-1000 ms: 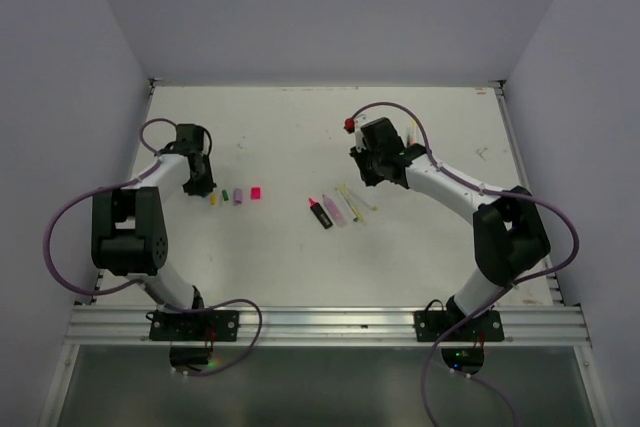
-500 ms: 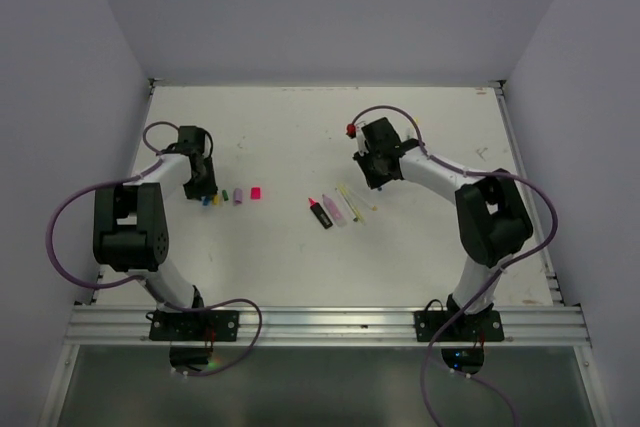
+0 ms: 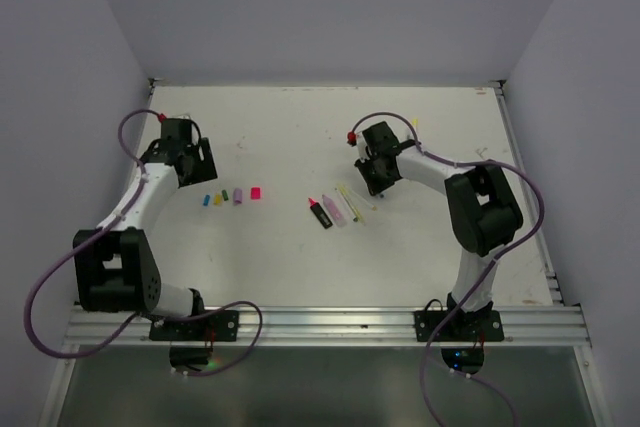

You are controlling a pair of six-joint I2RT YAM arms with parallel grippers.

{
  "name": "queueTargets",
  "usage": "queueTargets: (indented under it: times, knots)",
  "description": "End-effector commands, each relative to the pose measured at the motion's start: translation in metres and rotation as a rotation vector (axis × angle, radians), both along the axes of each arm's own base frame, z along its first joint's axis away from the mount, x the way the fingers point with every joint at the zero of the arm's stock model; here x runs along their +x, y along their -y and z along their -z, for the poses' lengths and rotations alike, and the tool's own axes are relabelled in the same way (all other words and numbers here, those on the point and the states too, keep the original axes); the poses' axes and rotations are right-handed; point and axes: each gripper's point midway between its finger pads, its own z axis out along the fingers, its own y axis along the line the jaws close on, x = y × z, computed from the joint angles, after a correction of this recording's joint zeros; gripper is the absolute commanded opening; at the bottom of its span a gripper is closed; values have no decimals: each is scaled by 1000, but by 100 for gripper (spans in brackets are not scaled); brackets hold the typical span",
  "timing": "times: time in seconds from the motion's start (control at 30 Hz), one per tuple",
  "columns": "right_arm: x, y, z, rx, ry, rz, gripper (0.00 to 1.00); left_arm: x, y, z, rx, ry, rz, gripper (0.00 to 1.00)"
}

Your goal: Open the pen caps

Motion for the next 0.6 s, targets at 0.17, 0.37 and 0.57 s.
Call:
queueTargets:
  times: [0.17, 0.37, 0.57]
  knots:
    - [-4, -16, -12, 80, -22, -44, 27, 1, 1, -107, -34, 440, -36, 90]
    - [-1, -20, -49, 121, 40, -34, 52, -18, 12, -129, -65, 596, 15, 94]
    - [21, -5, -84, 78, 158, 73, 58, -26, 16, -129, -74, 649, 43, 94]
